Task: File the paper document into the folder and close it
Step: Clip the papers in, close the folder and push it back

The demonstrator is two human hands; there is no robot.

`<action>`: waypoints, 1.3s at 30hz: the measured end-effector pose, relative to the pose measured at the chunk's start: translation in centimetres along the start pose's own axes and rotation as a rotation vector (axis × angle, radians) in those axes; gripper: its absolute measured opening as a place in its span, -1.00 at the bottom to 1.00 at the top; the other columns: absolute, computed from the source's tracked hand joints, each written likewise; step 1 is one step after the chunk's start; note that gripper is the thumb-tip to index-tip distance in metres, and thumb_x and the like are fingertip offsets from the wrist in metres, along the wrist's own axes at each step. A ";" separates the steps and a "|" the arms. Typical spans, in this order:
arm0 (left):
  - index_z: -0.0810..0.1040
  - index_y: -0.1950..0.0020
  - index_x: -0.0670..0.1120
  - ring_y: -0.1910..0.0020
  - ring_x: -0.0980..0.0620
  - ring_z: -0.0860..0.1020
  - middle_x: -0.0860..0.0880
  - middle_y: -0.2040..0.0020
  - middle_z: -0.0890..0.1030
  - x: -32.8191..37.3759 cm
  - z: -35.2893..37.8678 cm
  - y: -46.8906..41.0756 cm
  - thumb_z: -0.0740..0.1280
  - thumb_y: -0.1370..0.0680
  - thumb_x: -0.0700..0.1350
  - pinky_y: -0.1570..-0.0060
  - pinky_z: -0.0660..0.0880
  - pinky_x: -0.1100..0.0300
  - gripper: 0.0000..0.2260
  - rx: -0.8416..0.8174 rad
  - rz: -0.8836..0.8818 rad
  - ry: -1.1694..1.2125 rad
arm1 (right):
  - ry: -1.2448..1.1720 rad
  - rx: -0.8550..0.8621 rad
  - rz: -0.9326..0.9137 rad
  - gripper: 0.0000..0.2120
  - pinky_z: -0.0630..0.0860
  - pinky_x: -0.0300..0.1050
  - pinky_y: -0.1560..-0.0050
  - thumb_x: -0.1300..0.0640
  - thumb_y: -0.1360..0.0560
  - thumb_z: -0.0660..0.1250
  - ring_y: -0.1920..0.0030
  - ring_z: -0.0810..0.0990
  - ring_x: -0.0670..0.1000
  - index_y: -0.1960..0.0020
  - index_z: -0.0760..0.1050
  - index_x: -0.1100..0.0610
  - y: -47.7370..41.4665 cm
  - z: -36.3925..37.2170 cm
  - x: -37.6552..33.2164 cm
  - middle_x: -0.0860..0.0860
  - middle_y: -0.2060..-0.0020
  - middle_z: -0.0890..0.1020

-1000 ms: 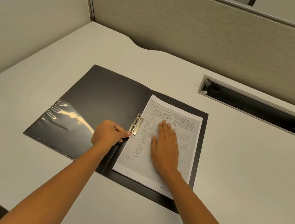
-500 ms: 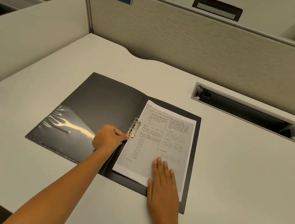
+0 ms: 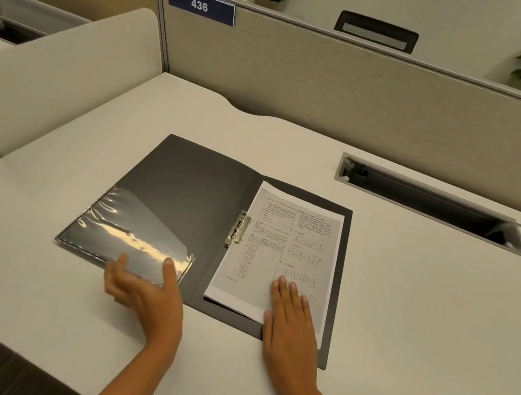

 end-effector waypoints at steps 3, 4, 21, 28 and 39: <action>0.09 -0.44 -0.13 -0.40 -0.17 0.27 -0.22 -0.45 0.13 -2.5 -1.4 -0.7 0.34 -0.51 -0.14 -0.27 0.41 -0.14 -0.40 0.038 -0.235 0.102 | 0.009 0.003 -0.004 -0.49 -0.18 -0.11 -0.52 0.00 -0.62 -0.08 -0.52 -0.18 -0.16 -0.53 -0.11 -0.01 0.1 0.0 0.0 -0.18 -0.51 -0.08; 0.07 -0.45 -0.11 -0.38 -0.15 0.33 -0.20 -0.46 0.17 -3.1 -1.5 -0.8 0.32 -0.53 -0.15 -0.27 0.41 -0.09 -0.42 0.038 -0.301 0.174 | 0.007 0.005 -0.003 -0.49 -0.18 -0.11 -0.52 0.00 -0.62 -0.08 -0.52 -0.17 -0.15 -0.53 -0.11 -0.01 0.1 -0.1 0.0 -0.18 -0.51 -0.08; -0.05 -0.42 0.30 -0.30 -0.17 0.44 -0.16 -0.45 0.31 -0.7 0.3 0.3 0.30 -0.53 -0.21 -0.13 0.41 0.06 -0.29 -0.391 0.175 0.036 | -0.004 -0.016 0.003 -0.52 -0.15 -0.09 -0.54 0.02 -0.63 -0.06 -0.52 -0.12 -0.14 -0.53 -0.05 0.01 0.4 -0.1 0.0 -0.15 -0.52 0.00; 0.10 -0.48 0.03 -0.20 -0.20 0.54 -0.21 -0.34 0.46 0.0 1.1 2.3 0.20 -0.58 -0.24 -0.14 0.40 0.15 -0.47 -0.529 0.486 -0.193 | -0.023 0.003 -0.036 -0.54 -0.17 -0.17 -0.52 0.06 -0.63 -0.01 -0.51 -0.04 -0.17 -0.52 0.04 -0.02 2.7 -1.4 -0.2 -0.19 -0.49 0.07; 0.26 -0.46 0.10 -0.44 0.17 0.27 0.15 -0.47 0.29 1.2 2.4 5.3 0.18 -0.57 -0.33 -0.43 0.17 0.27 -0.47 -0.857 0.762 -0.271 | -0.141 0.069 0.044 -0.56 0.03 -0.17 -0.50 0.19 -0.58 0.19 -0.47 0.17 -0.15 -0.43 0.29 0.00 6.8 -4.3 2.0 -0.18 -0.43 0.28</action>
Point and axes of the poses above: each hand's wrist, its own y-axis away from the middle knuckle, its own z-axis out of the palm, x = y × z, the point moved 8 cm from there along -y, towards the middle knuckle
